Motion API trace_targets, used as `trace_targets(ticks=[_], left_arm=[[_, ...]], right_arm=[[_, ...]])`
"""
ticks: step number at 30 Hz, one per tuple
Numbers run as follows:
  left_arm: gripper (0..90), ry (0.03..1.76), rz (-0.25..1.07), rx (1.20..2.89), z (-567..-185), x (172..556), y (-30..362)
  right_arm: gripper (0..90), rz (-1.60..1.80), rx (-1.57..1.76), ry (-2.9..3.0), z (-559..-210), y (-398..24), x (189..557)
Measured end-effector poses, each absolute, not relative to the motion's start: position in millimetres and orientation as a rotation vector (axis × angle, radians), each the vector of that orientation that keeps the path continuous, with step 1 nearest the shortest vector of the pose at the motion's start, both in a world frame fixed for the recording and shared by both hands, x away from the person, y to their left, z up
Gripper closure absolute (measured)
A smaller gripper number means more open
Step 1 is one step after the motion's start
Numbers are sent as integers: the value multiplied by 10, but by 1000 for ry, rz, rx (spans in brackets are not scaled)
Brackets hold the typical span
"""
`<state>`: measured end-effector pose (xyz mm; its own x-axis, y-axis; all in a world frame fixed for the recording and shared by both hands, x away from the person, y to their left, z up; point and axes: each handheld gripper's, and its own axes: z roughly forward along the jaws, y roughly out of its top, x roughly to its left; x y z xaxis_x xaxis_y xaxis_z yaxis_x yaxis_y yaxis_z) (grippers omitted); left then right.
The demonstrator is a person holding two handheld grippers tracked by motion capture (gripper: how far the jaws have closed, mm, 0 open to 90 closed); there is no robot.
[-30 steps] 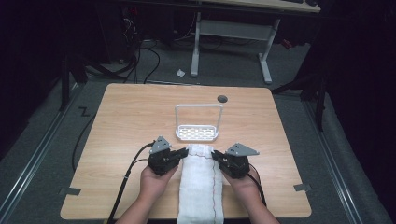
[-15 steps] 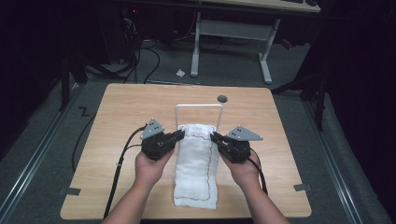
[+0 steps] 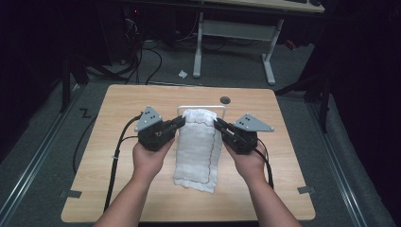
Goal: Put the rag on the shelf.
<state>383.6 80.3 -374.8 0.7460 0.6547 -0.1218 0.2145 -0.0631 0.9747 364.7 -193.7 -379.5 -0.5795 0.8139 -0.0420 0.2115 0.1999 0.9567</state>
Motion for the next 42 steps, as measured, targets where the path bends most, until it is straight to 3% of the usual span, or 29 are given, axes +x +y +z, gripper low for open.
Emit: trace_targets(ticks=[28,42], left_arm=[[867,606,501,1561,-3174,3750,816],[868,621,533,1567,-3065,3964,800]], right_arm=[[835,1457,847,1806,-3173,-1961,3575],[836,1462,854,1792,-3017,-1967,3729]])
